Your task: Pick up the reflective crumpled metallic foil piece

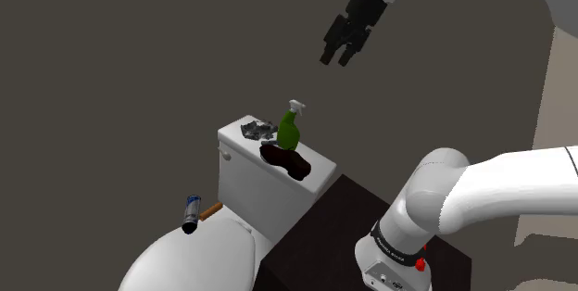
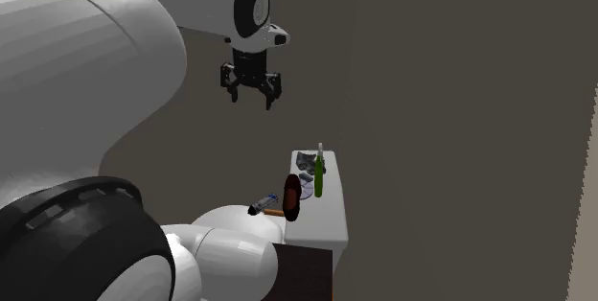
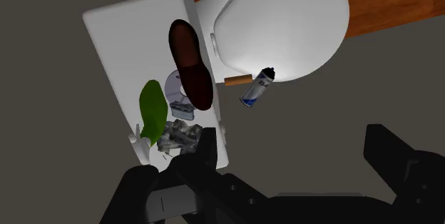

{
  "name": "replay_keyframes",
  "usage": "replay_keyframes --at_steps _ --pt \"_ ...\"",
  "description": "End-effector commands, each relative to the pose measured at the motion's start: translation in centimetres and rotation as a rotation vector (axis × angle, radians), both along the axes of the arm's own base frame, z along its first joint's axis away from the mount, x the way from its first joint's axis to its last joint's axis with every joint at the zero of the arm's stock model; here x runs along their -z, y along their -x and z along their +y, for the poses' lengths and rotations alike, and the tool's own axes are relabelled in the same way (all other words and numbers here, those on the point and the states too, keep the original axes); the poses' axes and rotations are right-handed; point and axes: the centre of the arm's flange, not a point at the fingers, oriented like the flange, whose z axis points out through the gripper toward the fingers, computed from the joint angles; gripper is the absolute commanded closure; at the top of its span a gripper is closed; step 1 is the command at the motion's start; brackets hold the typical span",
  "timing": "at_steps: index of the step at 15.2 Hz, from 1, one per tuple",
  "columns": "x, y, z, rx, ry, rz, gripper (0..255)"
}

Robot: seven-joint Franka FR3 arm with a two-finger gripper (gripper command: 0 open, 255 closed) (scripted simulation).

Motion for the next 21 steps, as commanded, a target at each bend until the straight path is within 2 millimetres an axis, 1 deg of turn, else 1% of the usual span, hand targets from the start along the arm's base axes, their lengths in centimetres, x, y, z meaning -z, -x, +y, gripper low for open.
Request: replay_keyframes --at_steps 1,11,21 --pt "0.0 0.0 0.0 0.000 0.000 0.000 0" --pt "9.7 -7.3 -6.5 -0.067 -0.037 0.016 0" --pt "19.8 -14.9 -12.1 -0.134 -0.074 0.033 0"
